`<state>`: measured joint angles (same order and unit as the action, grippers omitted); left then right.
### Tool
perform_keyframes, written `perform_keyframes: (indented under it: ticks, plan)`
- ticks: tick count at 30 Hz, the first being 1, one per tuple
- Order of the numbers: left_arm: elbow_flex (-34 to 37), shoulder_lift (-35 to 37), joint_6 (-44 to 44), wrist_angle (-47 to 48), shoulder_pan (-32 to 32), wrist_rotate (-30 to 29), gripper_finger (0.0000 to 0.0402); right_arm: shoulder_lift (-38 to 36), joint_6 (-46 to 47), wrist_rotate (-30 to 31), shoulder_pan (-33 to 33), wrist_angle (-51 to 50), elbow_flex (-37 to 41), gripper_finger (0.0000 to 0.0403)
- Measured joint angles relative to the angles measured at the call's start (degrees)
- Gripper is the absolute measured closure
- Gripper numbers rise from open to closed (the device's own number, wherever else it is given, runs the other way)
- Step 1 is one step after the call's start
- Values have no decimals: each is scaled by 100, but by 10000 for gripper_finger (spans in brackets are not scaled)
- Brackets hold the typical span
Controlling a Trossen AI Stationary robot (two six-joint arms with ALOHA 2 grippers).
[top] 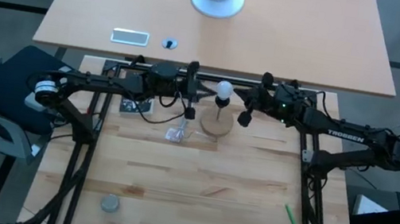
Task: Screw lightbulb
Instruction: Remove the lightbulb from the black lamp
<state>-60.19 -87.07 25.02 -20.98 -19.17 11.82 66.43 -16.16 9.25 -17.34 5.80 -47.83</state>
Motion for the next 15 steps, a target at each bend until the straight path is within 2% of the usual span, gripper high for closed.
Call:
perform_keyframes:
  ticks: [2,5,11,15]
  plan:
    - [1,-10,0,-26,22,161,401,21,-15,102,5,-68,16,403]
    - [1,-2,-2,-101,5,36,401,25,-8,140,13,-146,66,403]
    - [1,1,0,-74,10,-795,401,-211,48,160,13,-397,80,403]
    - [1,1,44,-87,-4,-1294,401,-269,61,-80,24,-423,83,403]
